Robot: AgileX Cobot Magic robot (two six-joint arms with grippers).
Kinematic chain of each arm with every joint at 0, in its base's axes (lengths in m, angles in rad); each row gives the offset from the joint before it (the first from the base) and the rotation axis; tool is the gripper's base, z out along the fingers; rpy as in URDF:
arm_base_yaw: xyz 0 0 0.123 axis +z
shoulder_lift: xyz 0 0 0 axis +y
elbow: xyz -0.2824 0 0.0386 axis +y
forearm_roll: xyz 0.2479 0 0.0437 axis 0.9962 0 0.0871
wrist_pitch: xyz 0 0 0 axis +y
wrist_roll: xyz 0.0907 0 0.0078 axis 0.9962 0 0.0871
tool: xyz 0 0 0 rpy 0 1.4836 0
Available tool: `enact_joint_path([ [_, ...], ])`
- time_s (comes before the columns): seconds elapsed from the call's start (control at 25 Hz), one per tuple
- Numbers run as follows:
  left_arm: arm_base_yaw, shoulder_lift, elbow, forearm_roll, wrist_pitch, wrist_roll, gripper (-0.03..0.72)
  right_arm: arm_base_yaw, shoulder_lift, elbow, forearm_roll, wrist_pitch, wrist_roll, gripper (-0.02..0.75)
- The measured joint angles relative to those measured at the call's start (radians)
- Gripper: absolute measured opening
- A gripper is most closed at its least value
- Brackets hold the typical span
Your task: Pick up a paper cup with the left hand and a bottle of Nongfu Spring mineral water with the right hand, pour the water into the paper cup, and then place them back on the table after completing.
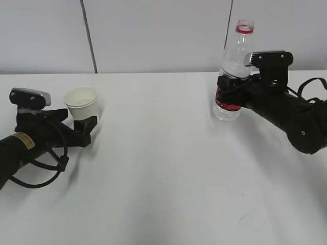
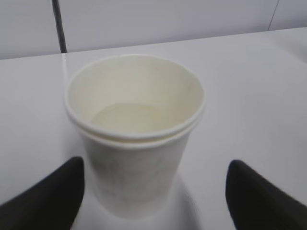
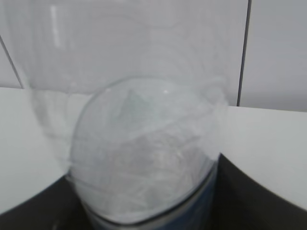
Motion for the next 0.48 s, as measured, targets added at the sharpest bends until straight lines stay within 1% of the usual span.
enact_joint_path([
  [0.24, 0.0, -0.037, 0.061, 0.0, -0.004, 0.0, 0.553, 0.0, 0.036, 0.0, 0.0, 0.003, 0.0, 0.41],
  [0.48, 0.0, -0.041, 0.07, -0.001, -0.008, 0.0, 0.553, 0.0, 0.075, -0.005, 0.0, -0.016, 0.0, 0.41],
])
